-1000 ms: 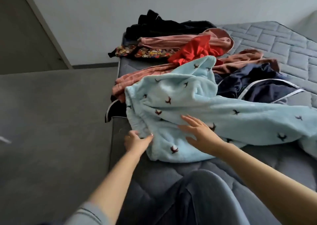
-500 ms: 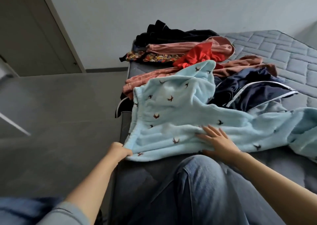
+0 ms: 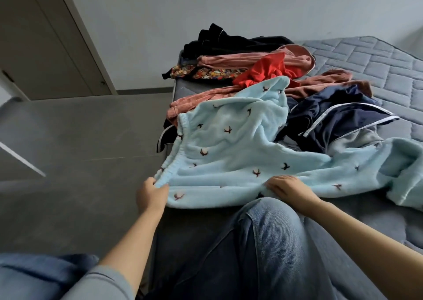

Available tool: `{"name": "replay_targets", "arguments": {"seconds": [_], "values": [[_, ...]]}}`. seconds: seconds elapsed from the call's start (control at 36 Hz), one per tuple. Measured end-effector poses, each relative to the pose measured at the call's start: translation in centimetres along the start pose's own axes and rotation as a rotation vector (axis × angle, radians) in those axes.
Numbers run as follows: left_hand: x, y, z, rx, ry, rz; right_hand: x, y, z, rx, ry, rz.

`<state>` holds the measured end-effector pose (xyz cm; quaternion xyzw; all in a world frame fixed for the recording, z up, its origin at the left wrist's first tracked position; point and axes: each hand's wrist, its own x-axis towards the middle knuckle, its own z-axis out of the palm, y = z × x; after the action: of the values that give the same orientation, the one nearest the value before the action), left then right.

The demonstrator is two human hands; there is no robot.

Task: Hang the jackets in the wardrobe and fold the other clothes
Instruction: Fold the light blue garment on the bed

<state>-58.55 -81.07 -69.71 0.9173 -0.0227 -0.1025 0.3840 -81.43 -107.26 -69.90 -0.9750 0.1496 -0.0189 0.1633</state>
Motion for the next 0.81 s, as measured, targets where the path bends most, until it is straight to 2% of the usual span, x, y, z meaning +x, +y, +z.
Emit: {"name": "replay_targets", "arguments": {"seconds": [0.06, 0.11, 0.19, 0.25, 0.33, 0.36, 0.47, 0.58, 0.72, 0.81], "values": [[-0.3, -0.3, 0.3, 0.165, -0.084, -0.024, 0.0, -0.2, 0.3, 0.022, -0.075, 0.048], [-0.8, 0.1, 0.7, 0.334, -0.131, 0.016, -0.6, 0.1, 0.3, 0.111, -0.035, 0.11], [-1.8, 2.4, 1.6, 0.414, -0.125, 0.233, -2.8, 0.8, 0.1, 0.356, 0.162, 0.264], [-2.5, 5.1, 2.6, 0.42, -0.218, 0.383, -5.2, 1.5, 0.0, 0.511, 0.345, 0.378], [-4.1, 9.8, 4.4, 0.36, -0.416, 0.543, -8.7, 3.0, 0.5, 0.658, 0.482, 0.557], [-4.7, 11.3, 5.3, 0.353, -0.471, 0.609, -9.9, 3.6, 0.7, 0.648, 0.518, 0.604], [-7.5, 16.3, 9.5, 0.422, -0.679, 0.776, -14.1, 7.0, 0.7, 0.307, 0.62, 0.756], [-11.5, 20.8, 14.3, 0.498, -0.783, 0.915, -17.4, 10.5, 0.4, 0.093, 0.702, 1.005], [-17.4, 23.1, 20.4, 0.566, -0.93, 1.004, -19.2, 15.8, -1.1, 0.03, 0.497, 1.189], [-20.2, 22.0, 24.1, 0.703, -0.92, 1.078, -19.5, 18.7, -2.2, -0.045, 0.401, 1.17]]}}
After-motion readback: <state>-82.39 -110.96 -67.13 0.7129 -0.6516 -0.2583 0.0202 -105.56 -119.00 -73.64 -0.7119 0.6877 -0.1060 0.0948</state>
